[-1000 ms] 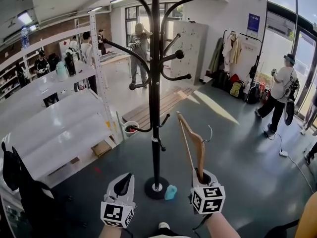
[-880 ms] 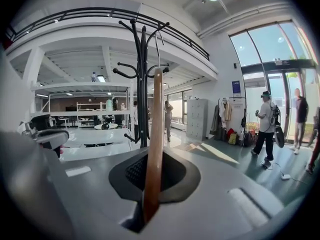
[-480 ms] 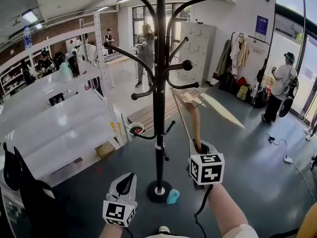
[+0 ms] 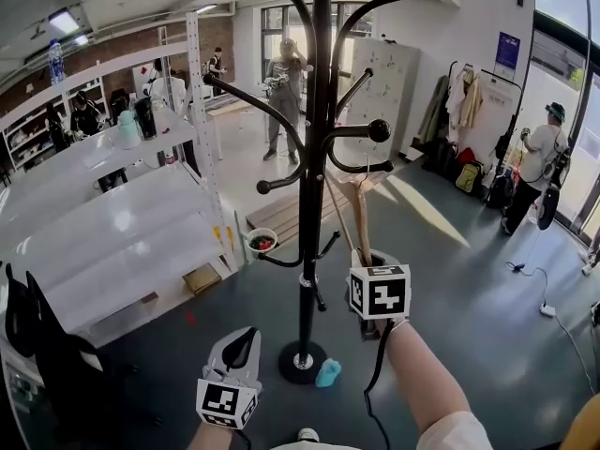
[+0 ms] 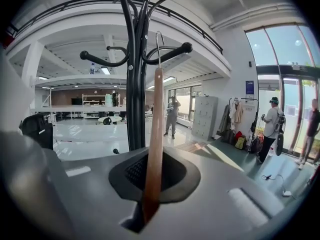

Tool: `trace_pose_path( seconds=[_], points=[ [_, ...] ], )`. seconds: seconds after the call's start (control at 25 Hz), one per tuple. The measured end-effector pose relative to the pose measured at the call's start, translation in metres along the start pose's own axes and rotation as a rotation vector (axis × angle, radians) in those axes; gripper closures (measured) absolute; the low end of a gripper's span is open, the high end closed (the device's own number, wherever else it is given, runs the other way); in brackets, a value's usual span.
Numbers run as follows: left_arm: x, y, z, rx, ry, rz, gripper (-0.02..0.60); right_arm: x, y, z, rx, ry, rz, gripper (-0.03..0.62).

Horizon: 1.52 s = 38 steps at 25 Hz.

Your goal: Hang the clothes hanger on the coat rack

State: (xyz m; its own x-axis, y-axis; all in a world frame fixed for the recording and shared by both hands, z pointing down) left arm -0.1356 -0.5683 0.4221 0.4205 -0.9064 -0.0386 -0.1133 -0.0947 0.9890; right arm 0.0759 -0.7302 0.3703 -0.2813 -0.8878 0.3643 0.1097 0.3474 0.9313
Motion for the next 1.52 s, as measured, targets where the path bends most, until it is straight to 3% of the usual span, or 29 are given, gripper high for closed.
trace_pose_path(
  seconds=[0.36,0.84,0.96,1.12,1.2,1.36,1.52],
  points=[
    [0.011,0.013,0.008,-0.012,-0.008,0.021,0.581,0.039,0.010,0.003,-0.002,-0.018,0.070,0.566],
    [0.011,0.020,0.006,-0.024,-0.001,0.029,0.581,0.043,0.021,0.012,0.058,-0.041,0.030,0.555],
    [0.008,0.018,0.006,-0.026,-0.003,0.027,0.581,0.036,0.013,0.014,0.048,-0.037,-0.025,0.514],
    [0.003,0.013,0.004,-0.021,0.000,0.018,0.581,0.018,-0.006,0.017,0.008,-0.036,-0.114,0.319],
    [0.001,0.008,0.001,-0.015,0.005,0.010,0.581,0.004,-0.012,0.016,0.003,-0.033,-0.155,0.265],
    [-0.005,-0.008,-0.005,0.005,0.013,-0.020,0.581,-0.043,-0.032,0.019,-0.005,-0.068,-0.314,0.241],
    [-0.012,-0.027,-0.006,0.024,0.011,-0.069,0.581,-0.100,-0.042,0.024,-0.071,-0.030,-0.522,0.311]
  ],
)
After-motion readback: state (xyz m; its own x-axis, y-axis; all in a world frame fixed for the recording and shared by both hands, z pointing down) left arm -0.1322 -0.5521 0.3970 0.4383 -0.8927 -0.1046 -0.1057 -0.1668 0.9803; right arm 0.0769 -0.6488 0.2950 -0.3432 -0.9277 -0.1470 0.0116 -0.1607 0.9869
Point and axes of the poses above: the fingertips, and each gripper's own axes: x forward along the fingers, z to its left, y out of its underside, the point moved 3 cm from there along -x, backward along the fingers, and after that the axes turned 2 degrees about x, right-handed, at the moved point
